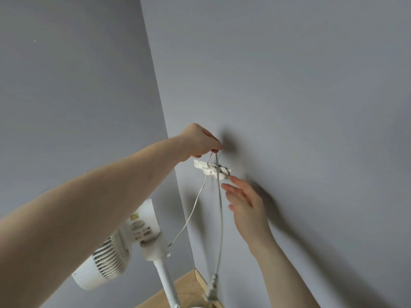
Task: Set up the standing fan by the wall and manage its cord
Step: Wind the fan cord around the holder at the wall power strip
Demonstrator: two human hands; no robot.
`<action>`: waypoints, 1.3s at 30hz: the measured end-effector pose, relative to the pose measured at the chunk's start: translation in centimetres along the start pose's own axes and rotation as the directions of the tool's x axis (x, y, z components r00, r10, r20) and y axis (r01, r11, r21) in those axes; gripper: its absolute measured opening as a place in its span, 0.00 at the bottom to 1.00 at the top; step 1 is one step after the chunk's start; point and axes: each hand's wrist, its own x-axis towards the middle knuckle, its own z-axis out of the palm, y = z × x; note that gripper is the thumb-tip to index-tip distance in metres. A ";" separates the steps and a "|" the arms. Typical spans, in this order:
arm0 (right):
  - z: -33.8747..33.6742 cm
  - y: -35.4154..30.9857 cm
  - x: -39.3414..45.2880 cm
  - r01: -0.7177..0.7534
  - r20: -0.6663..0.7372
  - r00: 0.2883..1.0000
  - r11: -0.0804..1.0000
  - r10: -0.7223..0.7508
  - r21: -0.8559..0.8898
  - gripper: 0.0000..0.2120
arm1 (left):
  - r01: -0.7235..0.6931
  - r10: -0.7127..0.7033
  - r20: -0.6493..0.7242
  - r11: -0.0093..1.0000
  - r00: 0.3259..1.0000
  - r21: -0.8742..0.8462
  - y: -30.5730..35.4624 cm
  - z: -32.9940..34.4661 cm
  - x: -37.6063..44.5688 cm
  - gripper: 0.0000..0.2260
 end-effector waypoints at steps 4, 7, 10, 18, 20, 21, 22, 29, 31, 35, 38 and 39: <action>0.1 -0.4 0.0 -0.016 0.021 1.000 0.994 0.014 0.104 0.11 | -0.028 0.038 0.095 0.993 0.995 -0.112 -0.2 1.5 -0.7 0.08; -0.3 -0.2 0.2 0.034 -0.093 0.995 0.998 -0.030 0.047 0.11 | -0.075 0.101 0.153 0.983 0.983 -0.170 -1.0 2.2 -1.2 0.11; -1.1 0.2 0.6 0.035 -0.223 0.974 0.998 -0.023 0.048 0.09 | -0.144 0.143 -0.017 0.986 0.990 -0.085 -3.0 2.7 -1.5 0.17; -2.0 0.8 0.5 0.033 -0.359 0.934 0.995 0.005 0.098 0.09 | -0.191 0.251 -0.111 0.901 0.962 0.390 -10.0 6.2 -2.1 0.31; -2.3 0.8 0.4 0.028 -0.364 0.931 0.994 0.012 0.104 0.09 | -0.255 0.292 -0.035 0.884 0.956 0.393 -10.9 7.1 -2.1 0.35; -2.4 0.8 0.3 0.031 -0.368 0.930 0.995 0.008 0.098 0.09 | -0.275 0.305 -0.018 0.880 0.952 0.387 -11.1 7.5 -2.0 0.37; -2.4 0.9 0.2 0.035 -0.374 0.927 0.996 -0.003 0.081 0.08 | -0.290 0.319 -0.013 0.876 0.948 0.386 -11.2 7.7 -2.0 0.37; -1.9 3.4 -0.6 0.117 -0.362 0.913 0.971 -0.187 -0.206 0.18 | -0.316 0.351 -0.026 0.870 0.936 0.378 -12.1 9.2 -1.8 0.38; -2.0 4.0 -0.9 0.117 -0.322 0.924 0.955 -0.205 -0.271 0.20 | -0.321 0.361 -0.037 0.867 0.932 0.380 -12.4 9.4 -1.8 0.38; -2.3 5.3 -1.2 0.068 -0.302 0.937 0.940 -0.175 -0.333 0.20 | -0.336 0.381 -0.037 0.852 0.924 0.402 -13.0 9.3 -1.7 0.39; -2.2 5.8 -1.4 0.076 -0.285 0.937 0.914 -0.202 -0.398 0.19 | -0.360 0.405 -0.008 0.821 0.914 0.442 -13.3 9.3 -1.7 0.40; -2.0 5.9 -1.5 0.079 -0.269 0.940 0.903 -0.208 -0.423 0.19 | -0.367 0.412 0.001 0.810 0.911 0.456 -13.3 9.3 -1.7 0.41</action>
